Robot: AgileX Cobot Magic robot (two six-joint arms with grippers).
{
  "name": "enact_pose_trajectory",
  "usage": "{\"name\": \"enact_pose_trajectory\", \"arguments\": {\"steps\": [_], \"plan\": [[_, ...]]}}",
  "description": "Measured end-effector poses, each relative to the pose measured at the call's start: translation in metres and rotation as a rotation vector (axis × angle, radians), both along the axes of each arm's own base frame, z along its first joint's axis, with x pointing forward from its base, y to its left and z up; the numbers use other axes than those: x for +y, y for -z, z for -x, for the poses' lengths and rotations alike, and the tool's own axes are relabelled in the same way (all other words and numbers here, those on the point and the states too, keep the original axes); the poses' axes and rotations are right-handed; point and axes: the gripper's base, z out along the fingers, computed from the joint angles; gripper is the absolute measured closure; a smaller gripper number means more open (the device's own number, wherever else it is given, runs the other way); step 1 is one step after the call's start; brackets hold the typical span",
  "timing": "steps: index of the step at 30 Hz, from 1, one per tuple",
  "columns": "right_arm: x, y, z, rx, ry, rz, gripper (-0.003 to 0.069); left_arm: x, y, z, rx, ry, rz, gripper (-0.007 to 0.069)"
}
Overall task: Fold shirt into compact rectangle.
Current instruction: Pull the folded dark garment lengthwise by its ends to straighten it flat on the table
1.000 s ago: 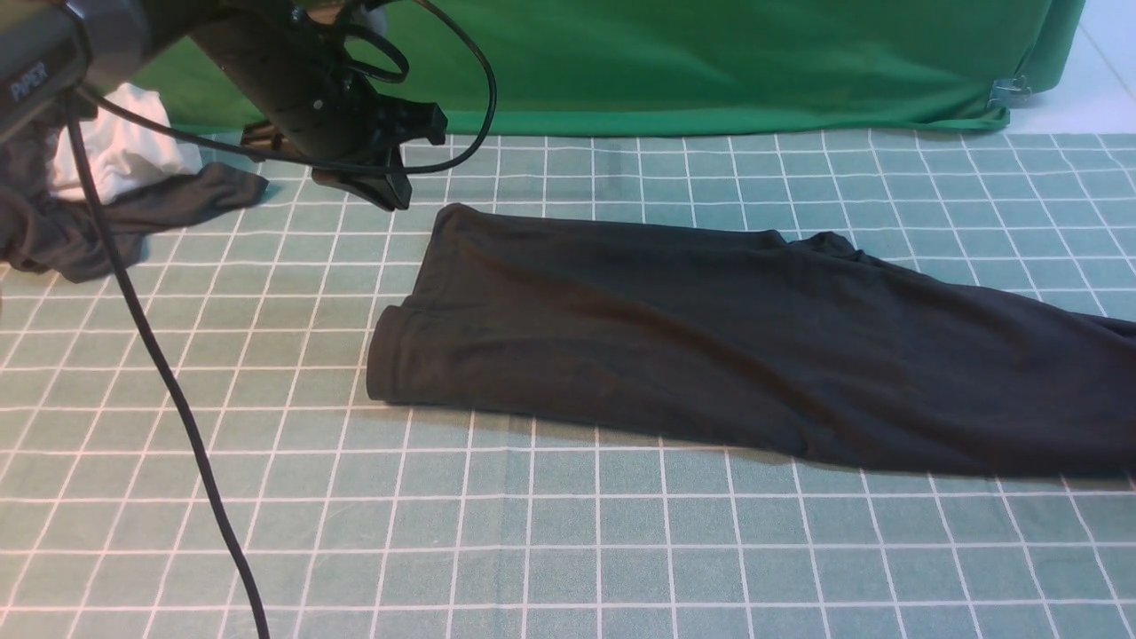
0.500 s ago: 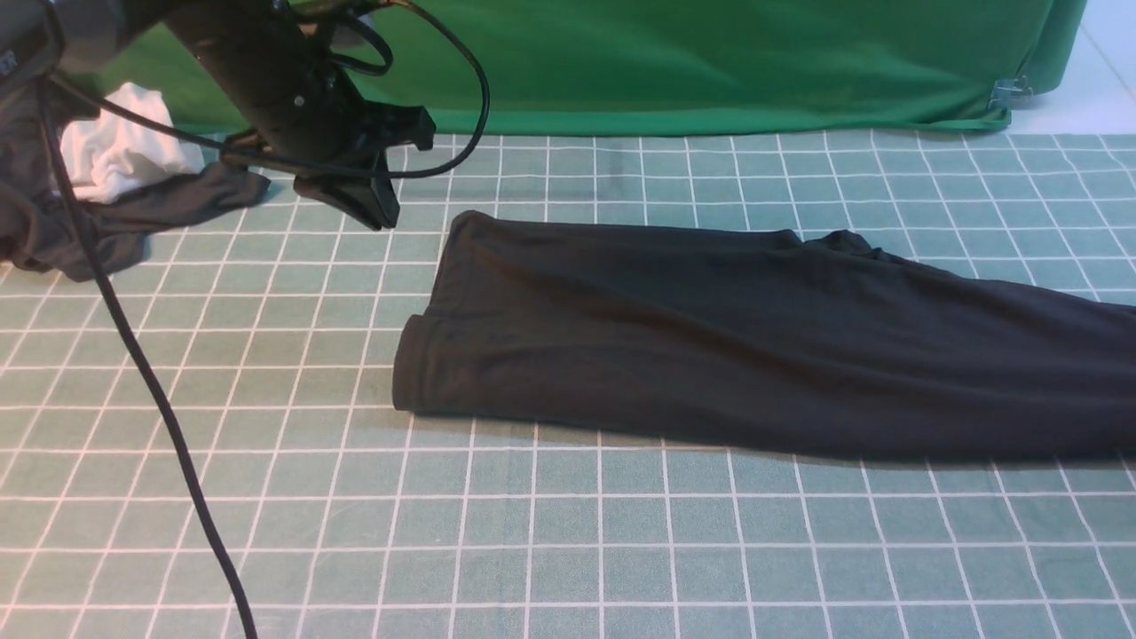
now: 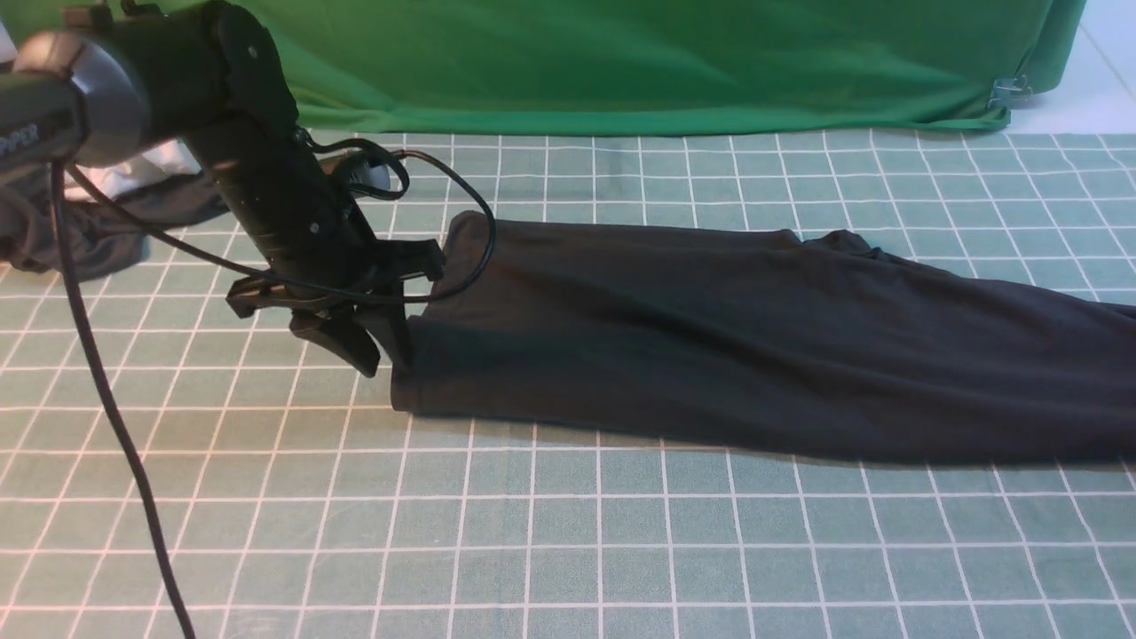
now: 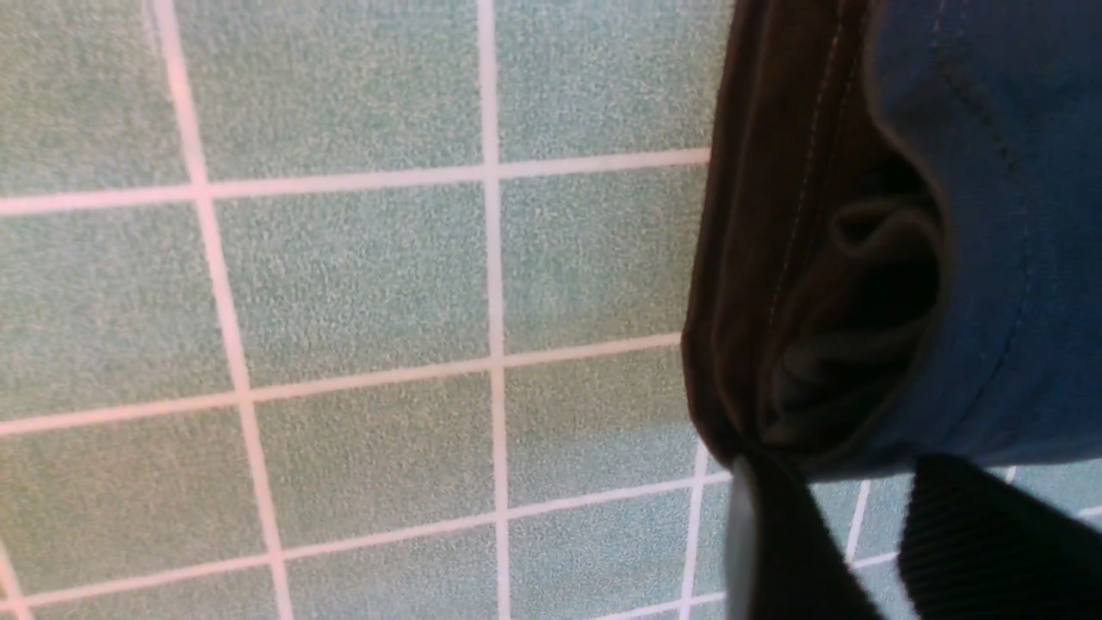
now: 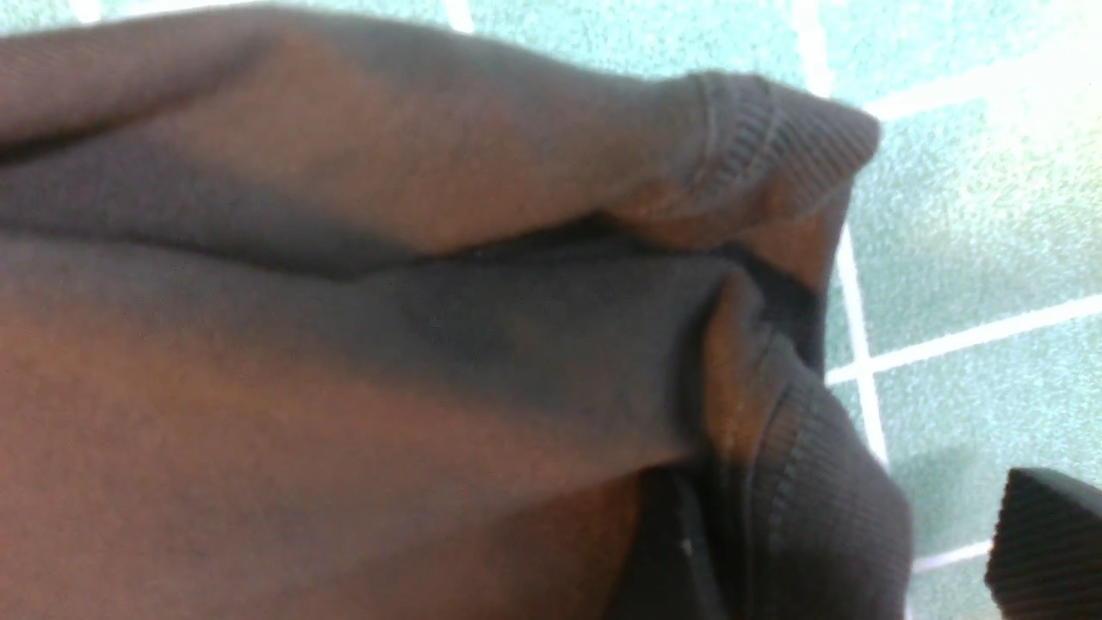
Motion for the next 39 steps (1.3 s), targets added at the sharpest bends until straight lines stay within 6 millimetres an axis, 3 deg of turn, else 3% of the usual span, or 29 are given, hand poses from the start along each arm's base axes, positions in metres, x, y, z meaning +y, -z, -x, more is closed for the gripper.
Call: {"name": "enact_pose_trajectory", "arguments": {"steps": [3, 4, 6, 9, 12, 16, 20, 26, 36, 39], "plan": [[0.000, 0.000, 0.000, 0.000, 0.005, 0.000, 0.0165, -0.001, -0.004, 0.001, -0.007, -0.013, 0.010, 0.0232], [0.000, 0.000, 0.000, 0.000, 0.005, 0.000, 0.0162, -0.001, -0.005, 0.001, -0.008, -0.013, 0.010, 0.0232], [0.000, 0.000, 0.000, 0.000, 0.007, 0.000, 0.0125, -0.002, -0.009, 0.002, -0.022, -0.020, 0.026, 0.0123], [0.000, 0.000, 0.000, 0.000, 0.008, 0.000, 0.0086, -0.007, -0.006, 0.000, -0.046, -0.024, 0.028, 0.0039], [0.000, 0.000, 0.000, 0.000, 0.009, 0.000, 0.0078, -0.014, 0.010, -0.002, -0.031, -0.004, 0.025, 0.0018], [0.000, 0.000, 0.000, 0.004, 0.011, -0.002, 0.0076, -0.031, 0.036, -0.004, 0.001, 0.024, 0.025, 0.0055], [0.001, 0.000, 0.001, 0.011, 0.021, -0.015, 0.0076, -0.041, 0.043, -0.007, -0.028, 0.029, 0.027, 0.0173], [0.002, 0.000, 0.001, 0.013, 0.032, -0.032, 0.0076, -0.043, 0.048, -0.006, -0.008, 0.036, 0.031, 0.0490], [0.004, 0.005, 0.000, 0.012, 0.046, -0.060, 0.0084, -0.044, 0.047, -0.005, -0.011, 0.051, 0.032, 0.0493], [0.006, 0.011, -0.002, 0.019, 0.045, -0.078, 0.0178, -0.044, 0.047, -0.005, -0.011, 0.051, 0.032, 0.0493]]}}
